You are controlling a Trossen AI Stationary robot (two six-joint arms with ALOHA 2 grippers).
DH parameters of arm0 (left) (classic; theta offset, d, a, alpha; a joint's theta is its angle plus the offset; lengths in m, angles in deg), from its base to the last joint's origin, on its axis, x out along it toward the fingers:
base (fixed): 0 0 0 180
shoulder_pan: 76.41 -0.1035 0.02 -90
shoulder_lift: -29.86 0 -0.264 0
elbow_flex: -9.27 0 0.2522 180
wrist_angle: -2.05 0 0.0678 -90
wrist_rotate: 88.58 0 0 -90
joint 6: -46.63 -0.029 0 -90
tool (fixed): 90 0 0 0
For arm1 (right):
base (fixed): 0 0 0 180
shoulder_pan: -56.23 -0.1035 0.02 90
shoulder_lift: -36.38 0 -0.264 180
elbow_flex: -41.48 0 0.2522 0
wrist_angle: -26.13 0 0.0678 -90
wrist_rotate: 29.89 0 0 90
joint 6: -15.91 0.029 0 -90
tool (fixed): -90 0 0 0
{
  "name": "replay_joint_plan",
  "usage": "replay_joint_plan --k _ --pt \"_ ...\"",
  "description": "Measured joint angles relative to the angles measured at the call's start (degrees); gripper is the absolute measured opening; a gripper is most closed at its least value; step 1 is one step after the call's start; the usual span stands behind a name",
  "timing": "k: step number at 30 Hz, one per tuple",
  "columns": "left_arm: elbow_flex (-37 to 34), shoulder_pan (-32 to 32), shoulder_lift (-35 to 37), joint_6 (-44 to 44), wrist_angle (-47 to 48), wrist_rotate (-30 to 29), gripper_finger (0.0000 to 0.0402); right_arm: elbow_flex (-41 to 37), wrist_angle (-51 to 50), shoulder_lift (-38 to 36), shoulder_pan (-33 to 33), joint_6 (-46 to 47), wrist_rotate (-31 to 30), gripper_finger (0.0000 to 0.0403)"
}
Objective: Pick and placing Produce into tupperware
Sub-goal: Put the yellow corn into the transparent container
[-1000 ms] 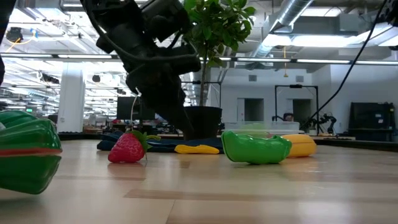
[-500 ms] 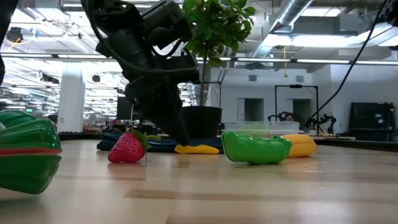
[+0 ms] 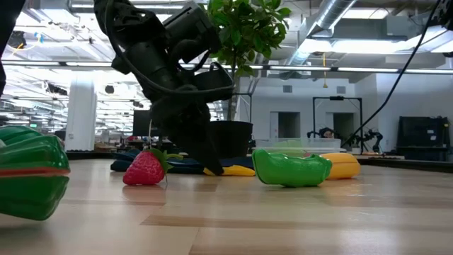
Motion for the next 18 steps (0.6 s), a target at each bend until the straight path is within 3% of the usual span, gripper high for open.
replay_joint_plan --k 18 --pt "-0.09 -0.02 -0.09 0.80 -0.28 -2.30 0.0139 -0.02 0.04 0.02 0.01 0.04 0.00 0.0128"
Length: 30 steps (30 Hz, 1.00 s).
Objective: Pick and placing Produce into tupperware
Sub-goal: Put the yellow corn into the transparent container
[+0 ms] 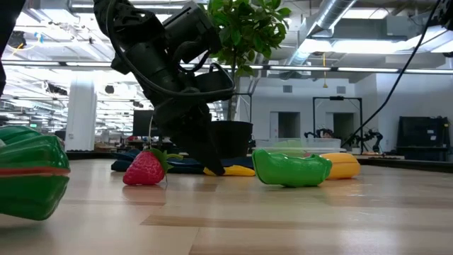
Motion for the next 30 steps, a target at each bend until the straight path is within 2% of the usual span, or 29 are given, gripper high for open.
replay_joint_plan --k 7,18,30 --pt "-0.02 0.00 -0.01 0.08 0.00 -0.15 0.0136 0.01 0.00 0.00 -0.02 0.02 0.00 0.0127" --pt "-0.04 -0.04 -0.02 0.07 0.00 1.51 0.0064 0.00 -0.02 0.00 0.00 0.02 0.00 0.0128" --pt "-0.14 -0.02 -0.12 0.18 -2.04 2.16 0.0032 0.00 -0.02 0.00 -0.02 0.03 0.00 0.0125"
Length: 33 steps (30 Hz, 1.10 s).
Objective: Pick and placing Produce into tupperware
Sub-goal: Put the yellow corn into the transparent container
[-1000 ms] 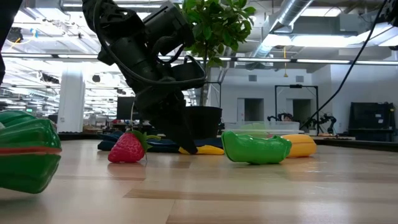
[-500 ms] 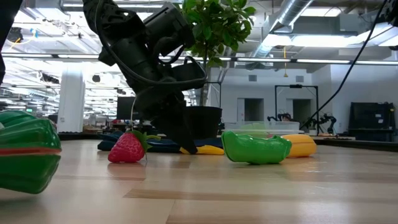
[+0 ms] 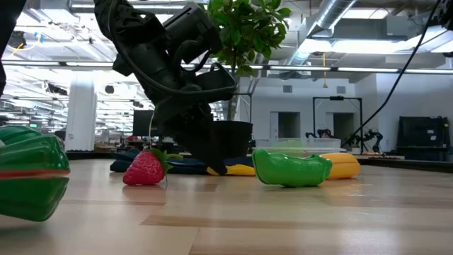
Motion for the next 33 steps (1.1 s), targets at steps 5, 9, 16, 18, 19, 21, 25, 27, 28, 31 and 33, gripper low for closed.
replay_joint_plan --k 5,9,16,18,19,21,25,27,28,31,33 --pt "1.30 0.00 -0.04 0.20 0.56 0.60 0.0028 0.00 0.00 0.00 0.00 0.00 0.02 0.0125" --pt "3.56 0.02 -0.04 -1.24 2.51 0.88 0.0028 0.01 -0.26 0.00 0.00 0.00 0.01 0.0125" --pt "8.65 -0.30 -0.04 -4.72 6.78 0.50 0.0028 0.00 -0.42 0.00 0.01 0.01 0.00 0.0124" --pt "10.31 -0.61 -0.02 -5.97 7.48 -0.50 0.0028 0.00 -0.42 0.00 0.00 -0.01 0.00 0.0124" --pt "11.13 -0.86 -0.01 -6.58 7.68 -0.94 0.0028 0.00 -0.42 0.00 0.00 -0.01 0.00 0.0124" --pt "12.67 -1.60 -0.01 -7.57 7.94 -2.36 0.0028 0.00 -0.42 0.00 0.00 -0.01 0.00 0.0124" --pt "15.46 -3.43 0.01 -8.81 7.76 -5.94 0.0028 0.00 -0.42 0.00 0.00 -0.01 -0.06 0.0124" --pt "16.35 -4.52 0.01 -8.84 6.83 -7.99 0.0028 0.00 -0.41 0.00 0.00 -0.01 -0.55 0.0124" --pt "16.62 -5.13 0.01 -8.84 5.89 -8.69 0.0028 0.00 -0.42 0.00 0.00 0.00 -1.08 0.0124" --pt "17.32 -6.85 0.01 -8.73 3.52 -9.88 0.0028 0.00 -0.42 0.00 0.32 0.01 -1.95 0.0124" --pt "17.72 -7.73 0.03 -8.52 2.41 -10.16 0.0028 0.00 -0.41 0.00 0.69 0.01 -2.24 0.0124"
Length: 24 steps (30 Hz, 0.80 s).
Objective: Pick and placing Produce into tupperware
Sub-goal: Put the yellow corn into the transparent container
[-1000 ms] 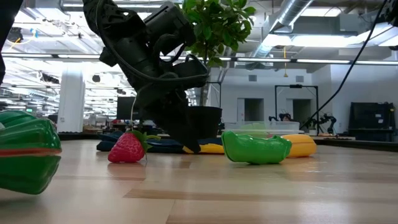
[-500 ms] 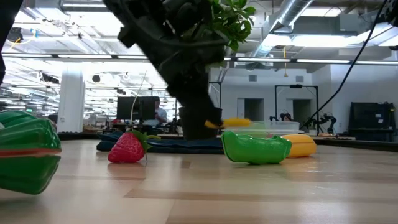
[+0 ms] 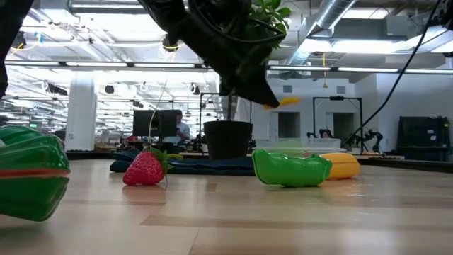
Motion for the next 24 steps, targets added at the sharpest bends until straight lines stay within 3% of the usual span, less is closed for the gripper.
replay_joint_plan --k 16,24 --pt "0.47 -2.30 -2.63 5.04 -12.48 -2.74 0.0028 0.00 -1.31 0.00 1.48 -0.48 -0.54 0.0124" --pt "0.28 -2.39 -3.76 7.76 -13.29 -5.20 0.0028 0.00 -1.26 0.00 1.48 -0.48 -0.54 0.0124"
